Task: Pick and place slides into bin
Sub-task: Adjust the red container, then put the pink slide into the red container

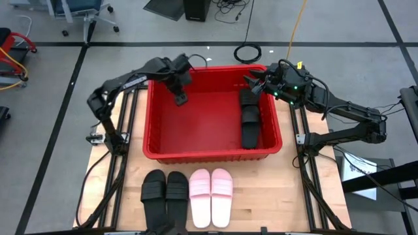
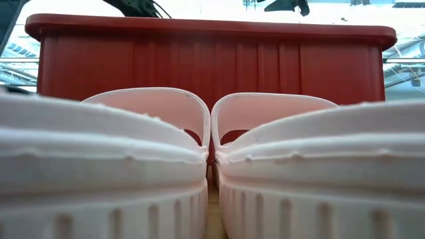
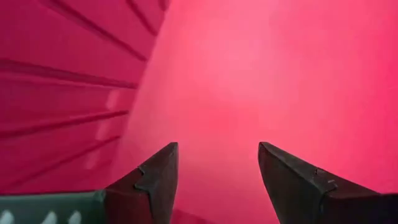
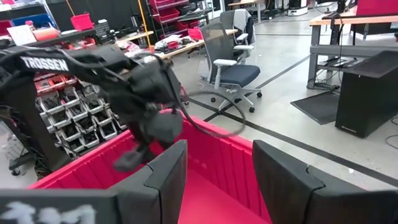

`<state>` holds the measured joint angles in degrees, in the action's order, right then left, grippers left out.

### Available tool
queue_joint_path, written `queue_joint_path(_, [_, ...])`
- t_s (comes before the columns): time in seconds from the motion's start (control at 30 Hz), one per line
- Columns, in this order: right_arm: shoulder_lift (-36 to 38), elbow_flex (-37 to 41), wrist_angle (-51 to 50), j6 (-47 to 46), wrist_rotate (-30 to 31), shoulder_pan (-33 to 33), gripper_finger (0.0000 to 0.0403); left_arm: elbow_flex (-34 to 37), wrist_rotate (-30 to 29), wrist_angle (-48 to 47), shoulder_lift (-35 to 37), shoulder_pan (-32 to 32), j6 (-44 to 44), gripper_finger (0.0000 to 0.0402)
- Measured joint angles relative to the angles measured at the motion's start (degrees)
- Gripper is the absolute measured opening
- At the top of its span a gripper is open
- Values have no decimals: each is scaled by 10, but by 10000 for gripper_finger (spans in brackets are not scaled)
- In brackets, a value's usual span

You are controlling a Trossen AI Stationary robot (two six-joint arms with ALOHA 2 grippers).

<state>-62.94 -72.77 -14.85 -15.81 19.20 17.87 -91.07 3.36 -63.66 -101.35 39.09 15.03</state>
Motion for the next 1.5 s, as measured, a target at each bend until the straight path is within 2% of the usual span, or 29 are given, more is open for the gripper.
queue_joint_path(0.1, [0,0,0,-6,0,-4,171,0,-55,24,-16,-7,22,214])
queue_joint_path(0.4, [0,0,0,-15,1,-15,171,0,-155,159,-17,-3,34,214])
queue_joint_path(0.7, [0,0,4,-15,2,-15,171,0,-190,209,-21,18,42,213])
queue_joint_path(0.83, [0,0,5,-22,1,-15,171,0,-172,205,-15,20,23,213])
queue_joint_path(0.97, [-1,0,28,-27,-17,-15,171,-7,-111,193,19,15,6,214])
queue_joint_path(1.23, [-1,0,126,-38,-75,-15,171,-8,-8,254,161,-12,-49,214])
queue_joint_path(1.5, [-10,1,260,-122,-180,-33,171,-8,18,276,306,-40,-99,214])
